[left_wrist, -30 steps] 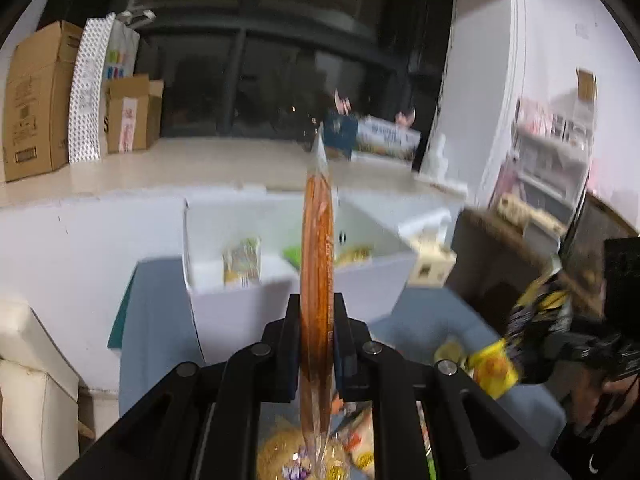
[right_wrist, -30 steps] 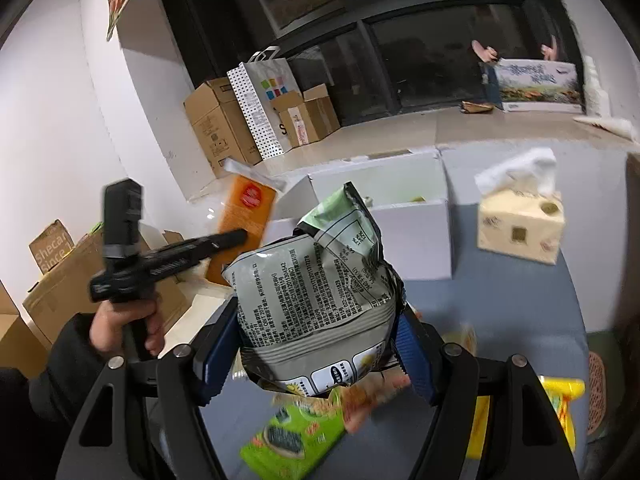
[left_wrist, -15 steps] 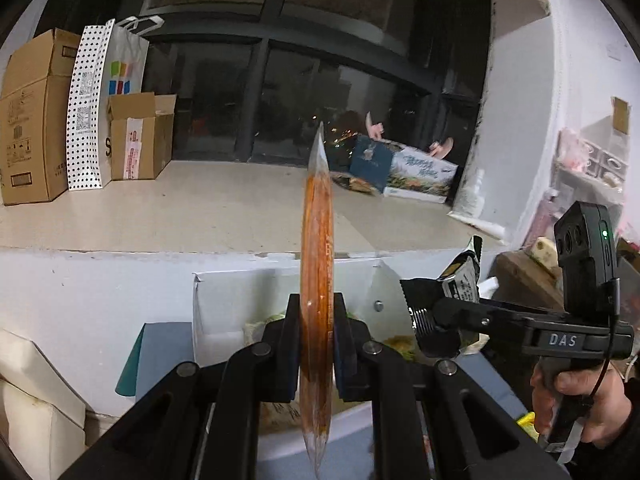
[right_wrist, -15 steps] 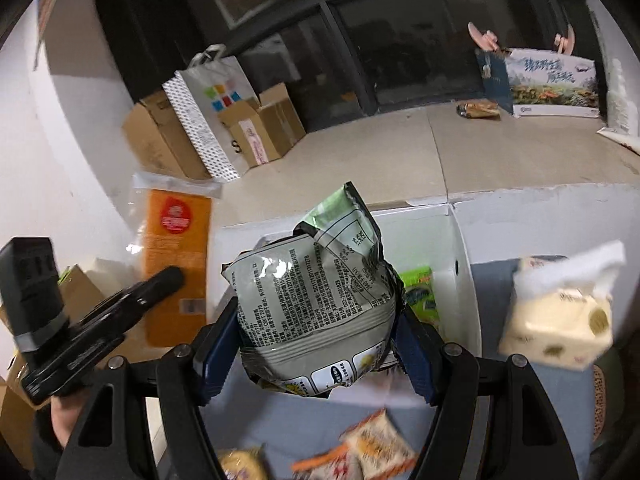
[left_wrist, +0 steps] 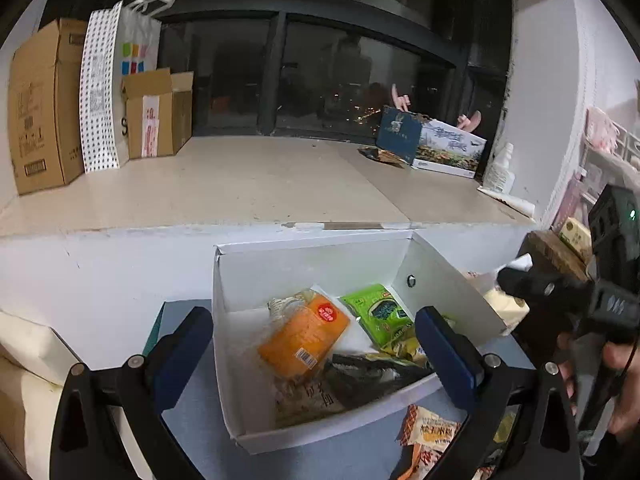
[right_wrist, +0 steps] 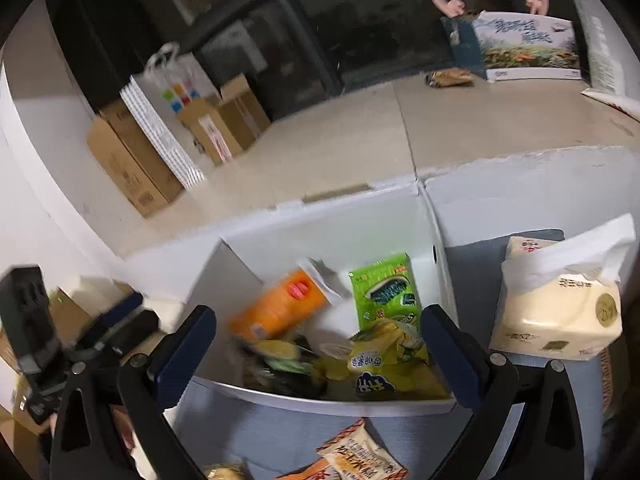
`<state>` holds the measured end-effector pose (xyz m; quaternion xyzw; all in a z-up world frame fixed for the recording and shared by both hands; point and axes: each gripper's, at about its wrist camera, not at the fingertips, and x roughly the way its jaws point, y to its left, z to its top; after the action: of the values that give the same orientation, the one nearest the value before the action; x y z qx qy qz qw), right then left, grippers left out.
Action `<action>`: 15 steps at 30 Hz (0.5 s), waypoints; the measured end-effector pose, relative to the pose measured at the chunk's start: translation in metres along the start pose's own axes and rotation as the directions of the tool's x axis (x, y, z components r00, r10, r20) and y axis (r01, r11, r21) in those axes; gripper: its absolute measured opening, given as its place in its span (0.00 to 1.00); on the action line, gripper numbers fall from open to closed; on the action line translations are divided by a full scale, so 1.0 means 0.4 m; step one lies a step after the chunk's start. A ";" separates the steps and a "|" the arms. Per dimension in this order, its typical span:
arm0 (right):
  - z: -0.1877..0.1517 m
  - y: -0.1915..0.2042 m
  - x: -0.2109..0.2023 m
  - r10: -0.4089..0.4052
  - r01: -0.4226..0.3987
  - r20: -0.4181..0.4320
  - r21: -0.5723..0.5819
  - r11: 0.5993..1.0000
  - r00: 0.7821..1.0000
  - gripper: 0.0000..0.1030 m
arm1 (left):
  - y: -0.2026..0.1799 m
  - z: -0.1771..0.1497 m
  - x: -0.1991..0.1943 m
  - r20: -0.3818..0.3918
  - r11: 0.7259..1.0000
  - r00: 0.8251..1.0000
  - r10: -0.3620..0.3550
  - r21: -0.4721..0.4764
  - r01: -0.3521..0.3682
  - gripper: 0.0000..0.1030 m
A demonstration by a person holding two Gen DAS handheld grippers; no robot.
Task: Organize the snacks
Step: 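Drop both packs into the white box and open both tools, then move the left tool to the round yellow cracker pack and grasp it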
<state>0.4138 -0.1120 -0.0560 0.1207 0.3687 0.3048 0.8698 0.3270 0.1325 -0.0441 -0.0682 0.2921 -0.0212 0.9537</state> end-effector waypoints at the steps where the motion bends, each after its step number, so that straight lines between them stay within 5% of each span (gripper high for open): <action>1: 0.000 0.000 -0.015 0.013 -0.013 0.012 0.006 1.000 1.000 1.00 | -0.005 -0.001 -0.013 0.002 1.000 1.000 -0.005 0.005 0.005 1.00; 7: -0.035 0.027 -0.161 0.057 -0.052 0.102 -0.045 0.998 0.993 1.00 | -0.047 -0.034 -0.122 0.017 0.999 0.999 -0.036 0.028 0.036 1.00; 15: -0.207 0.034 -0.399 0.150 -0.132 0.211 -0.099 0.986 0.966 1.00 | -0.120 -0.168 -0.278 0.021 0.993 0.996 -0.085 0.090 0.083 1.00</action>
<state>0.2621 -0.2014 -0.0175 0.1424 0.2485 0.3660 0.8854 0.1973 0.0862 -0.0309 -0.0383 0.2758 -0.0734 0.9576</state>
